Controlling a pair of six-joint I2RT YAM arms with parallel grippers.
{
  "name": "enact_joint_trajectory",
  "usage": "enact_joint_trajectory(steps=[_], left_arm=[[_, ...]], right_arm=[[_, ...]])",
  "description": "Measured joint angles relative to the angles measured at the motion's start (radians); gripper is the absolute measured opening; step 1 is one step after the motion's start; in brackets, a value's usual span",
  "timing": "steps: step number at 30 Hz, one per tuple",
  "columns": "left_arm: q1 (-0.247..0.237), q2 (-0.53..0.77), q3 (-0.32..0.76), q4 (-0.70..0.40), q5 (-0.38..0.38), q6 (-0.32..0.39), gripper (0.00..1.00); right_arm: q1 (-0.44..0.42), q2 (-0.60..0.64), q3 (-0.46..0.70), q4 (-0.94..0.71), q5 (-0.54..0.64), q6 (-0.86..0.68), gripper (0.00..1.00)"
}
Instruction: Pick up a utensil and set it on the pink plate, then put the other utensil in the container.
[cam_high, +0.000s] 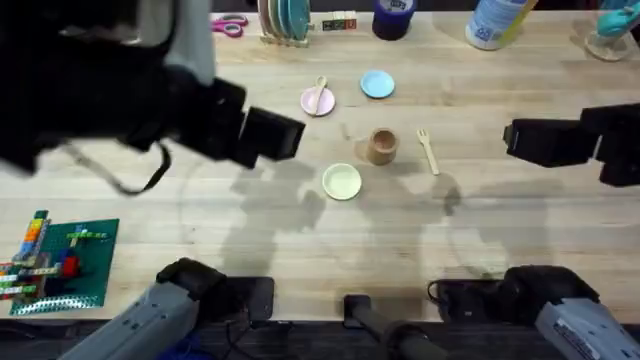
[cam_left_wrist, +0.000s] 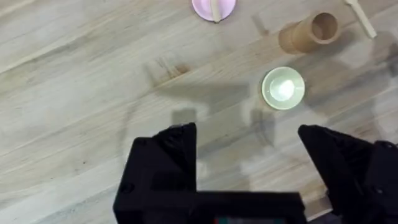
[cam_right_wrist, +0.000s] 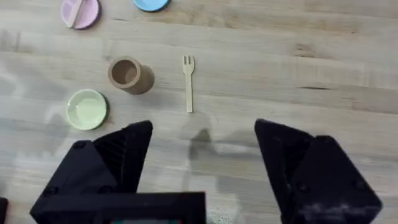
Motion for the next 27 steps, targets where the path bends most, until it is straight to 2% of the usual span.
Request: enact_joint_trajectory(steps=[4, 9, 11, 12, 19, 27], left_arm=[[0.0, -0.074, -0.017, -0.008, -0.009, 0.0, 0.995], [0.0, -0.082, -0.034, -0.032, -0.01, -0.023, 0.995], [0.0, -0.082, -0.047, -0.022, 0.012, -0.006, 0.994], [0.0, -0.1, -0.076, -0.004, 0.046, 0.02, 0.995], [0.0, -0.276, -0.181, 0.056, 0.102, 0.072, 0.995], [0.0, -0.441, -0.241, 0.061, 0.156, 0.124, 0.994]], right_arm=[[0.0, 0.0, 0.0, 0.0, 0.0, 0.0, 0.998], [0.0, 0.0, 0.0, 0.0, 0.0, 0.0, 0.998], [0.0, 0.0, 0.0, 0.0, 0.0, 0.0, 0.998], [0.0, 0.0, 0.0, 0.0, 0.0, 0.0, 0.998], [0.0, 0.0, 0.0, -0.003, 0.0, 0.0, 0.998], [0.0, 0.0, 0.0, -0.022, 0.0, 0.0, 0.998]])
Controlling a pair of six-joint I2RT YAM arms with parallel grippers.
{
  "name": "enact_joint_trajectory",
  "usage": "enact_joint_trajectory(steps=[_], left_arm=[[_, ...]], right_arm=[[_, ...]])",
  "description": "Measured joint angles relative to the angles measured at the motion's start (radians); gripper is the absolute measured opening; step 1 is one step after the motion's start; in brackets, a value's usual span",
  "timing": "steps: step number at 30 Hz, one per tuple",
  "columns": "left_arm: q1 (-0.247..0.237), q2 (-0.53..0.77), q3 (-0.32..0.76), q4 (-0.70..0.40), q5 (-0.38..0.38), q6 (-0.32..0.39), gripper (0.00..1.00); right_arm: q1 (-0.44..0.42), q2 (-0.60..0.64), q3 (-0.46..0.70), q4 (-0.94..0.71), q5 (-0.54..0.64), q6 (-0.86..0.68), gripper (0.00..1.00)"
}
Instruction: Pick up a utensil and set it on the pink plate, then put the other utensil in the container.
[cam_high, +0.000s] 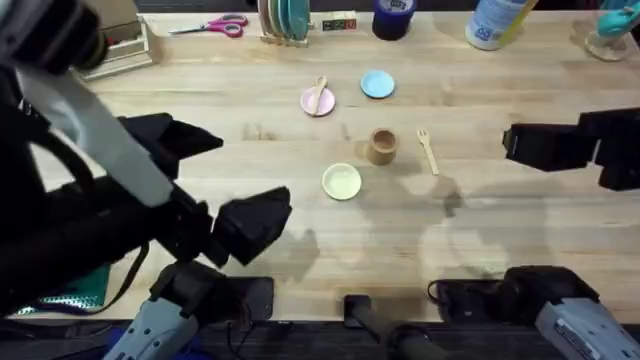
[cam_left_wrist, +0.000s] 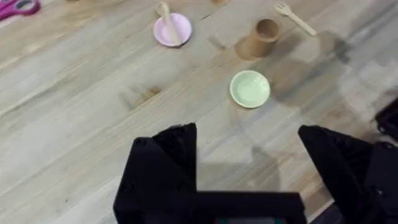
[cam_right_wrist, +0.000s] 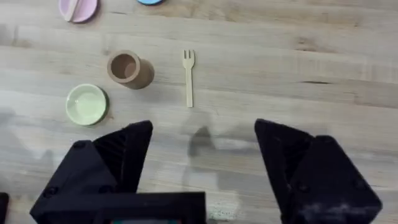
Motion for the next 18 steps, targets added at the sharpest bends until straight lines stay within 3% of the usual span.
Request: enact_joint_trajectory(steps=[11, 18], left_arm=[[0.0, -0.012, -0.014, -0.002, 0.051, 0.082, 0.995], [0.0, -0.012, -0.014, 0.013, 0.042, 0.105, 0.995]], right_arm=[[0.0, 0.0, 0.0, 0.0, 0.0, 0.011, 0.997], [0.0, 0.0, 0.0, -0.003, 0.0, 0.043, 0.997]])
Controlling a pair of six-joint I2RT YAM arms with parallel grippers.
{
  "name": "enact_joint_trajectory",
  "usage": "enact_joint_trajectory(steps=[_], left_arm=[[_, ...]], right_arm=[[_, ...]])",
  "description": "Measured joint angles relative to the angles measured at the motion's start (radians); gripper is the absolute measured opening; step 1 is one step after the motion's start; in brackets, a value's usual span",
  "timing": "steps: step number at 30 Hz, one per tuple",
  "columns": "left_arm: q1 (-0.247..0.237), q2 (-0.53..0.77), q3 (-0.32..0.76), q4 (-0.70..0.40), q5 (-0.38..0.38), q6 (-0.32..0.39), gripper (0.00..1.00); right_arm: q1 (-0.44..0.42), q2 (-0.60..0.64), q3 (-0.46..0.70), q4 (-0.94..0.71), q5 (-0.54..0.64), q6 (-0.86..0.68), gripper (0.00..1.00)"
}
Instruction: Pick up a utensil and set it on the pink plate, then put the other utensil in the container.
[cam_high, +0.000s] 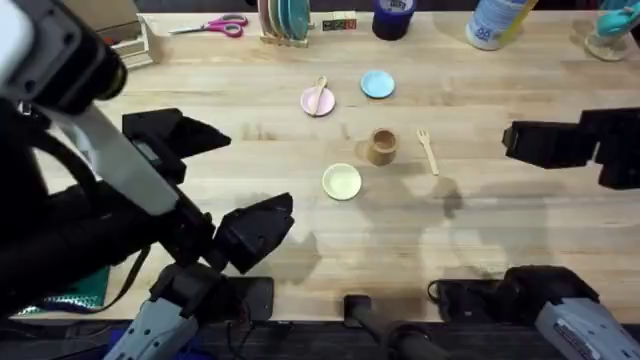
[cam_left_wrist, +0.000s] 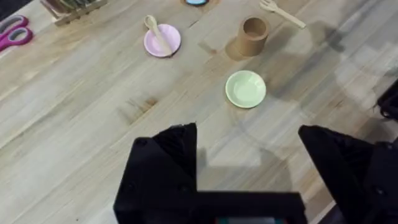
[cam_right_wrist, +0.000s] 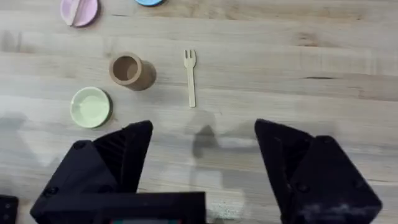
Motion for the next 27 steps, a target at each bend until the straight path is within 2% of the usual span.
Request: enact_joint_trajectory(steps=[8, 12, 18, 27], left_arm=[[0.0, 0.0, 0.0, 0.03, 0.0, 0.003, 0.995], [0.0, 0.0, 0.0, 0.029, 0.0, 0.003, 0.995], [0.0, 0.0, 0.0, 0.029, 0.0, 0.003, 0.995], [0.0, 0.0, 0.0, 0.029, 0.0, 0.003, 0.995]], right_arm=[[0.0, 0.033, -0.031, 0.008, 0.0, 0.007, 0.997], [0.0, 0.127, -0.08, 0.056, 0.0, 0.007, 0.998], [0.01, 0.298, -0.088, 0.161, -0.013, -0.014, 0.997], [0.124, 0.538, -0.088, 0.25, -0.023, -0.038, 0.998]])
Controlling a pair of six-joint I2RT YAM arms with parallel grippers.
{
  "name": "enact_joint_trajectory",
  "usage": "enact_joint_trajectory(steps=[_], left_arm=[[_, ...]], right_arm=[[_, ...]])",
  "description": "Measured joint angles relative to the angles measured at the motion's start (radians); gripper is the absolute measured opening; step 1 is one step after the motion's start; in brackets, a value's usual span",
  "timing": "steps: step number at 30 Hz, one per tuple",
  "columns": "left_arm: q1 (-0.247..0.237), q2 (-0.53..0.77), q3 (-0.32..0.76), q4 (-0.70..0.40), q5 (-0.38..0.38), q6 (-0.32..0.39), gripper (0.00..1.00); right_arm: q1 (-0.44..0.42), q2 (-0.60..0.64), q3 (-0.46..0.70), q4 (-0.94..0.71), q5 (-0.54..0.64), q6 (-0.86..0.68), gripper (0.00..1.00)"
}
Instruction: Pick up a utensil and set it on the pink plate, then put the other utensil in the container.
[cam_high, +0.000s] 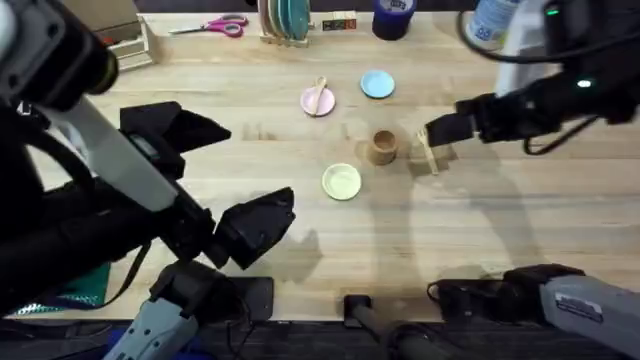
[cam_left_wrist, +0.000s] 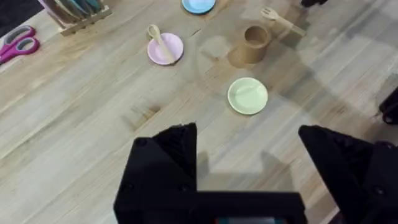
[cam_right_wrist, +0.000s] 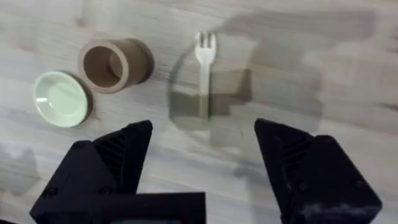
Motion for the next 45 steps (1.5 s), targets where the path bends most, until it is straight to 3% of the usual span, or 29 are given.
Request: enact_joint_trajectory(steps=[5, 21, 45], left_arm=[[0.0, 0.0, 0.0, 0.0, 0.0, 0.0, 0.995], [0.0, 0.0, 0.0, 0.0, 0.0, 0.0, 0.995], [0.0, 0.0, 0.0, 0.0, 0.0, 0.0, 0.995]], right_arm=[[0.047, 0.109, 0.0, 0.055, 0.0, -0.031, 0.998], [0.048, 0.362, 0.0, 0.192, 0.008, -0.065, 0.997], [0.051, 0.364, 0.001, 0.168, 0.091, -0.058, 0.997]])
